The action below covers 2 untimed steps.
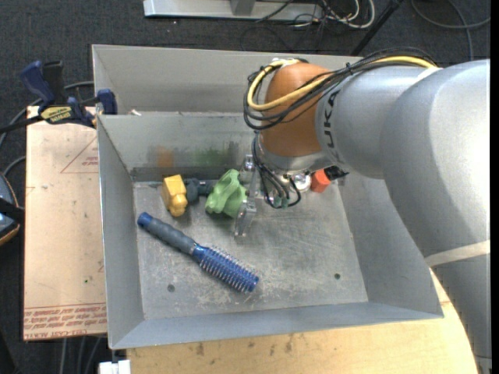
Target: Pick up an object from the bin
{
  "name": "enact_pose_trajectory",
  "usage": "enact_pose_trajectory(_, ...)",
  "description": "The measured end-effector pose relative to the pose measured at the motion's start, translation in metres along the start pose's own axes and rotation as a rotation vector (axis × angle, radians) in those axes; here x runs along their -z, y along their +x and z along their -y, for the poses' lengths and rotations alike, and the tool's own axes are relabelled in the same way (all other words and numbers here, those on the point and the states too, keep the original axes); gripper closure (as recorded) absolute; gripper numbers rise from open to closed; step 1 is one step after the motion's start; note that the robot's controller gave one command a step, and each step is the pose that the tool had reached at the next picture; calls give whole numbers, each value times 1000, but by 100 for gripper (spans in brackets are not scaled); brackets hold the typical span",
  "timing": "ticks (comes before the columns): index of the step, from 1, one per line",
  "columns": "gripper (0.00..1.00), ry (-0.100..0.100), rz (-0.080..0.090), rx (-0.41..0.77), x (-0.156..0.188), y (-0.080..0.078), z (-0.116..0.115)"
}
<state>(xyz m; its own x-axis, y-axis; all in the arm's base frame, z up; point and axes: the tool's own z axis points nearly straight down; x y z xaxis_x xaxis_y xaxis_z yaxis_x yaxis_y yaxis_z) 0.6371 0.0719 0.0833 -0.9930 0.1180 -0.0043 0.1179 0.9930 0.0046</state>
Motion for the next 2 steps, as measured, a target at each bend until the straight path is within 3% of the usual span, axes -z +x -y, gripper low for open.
enact_pose_trajectory(1,100,2,3,-4,1,-2,4)
enact_pose_trajectory(2,0,4,-1,-3,-1,0,4)
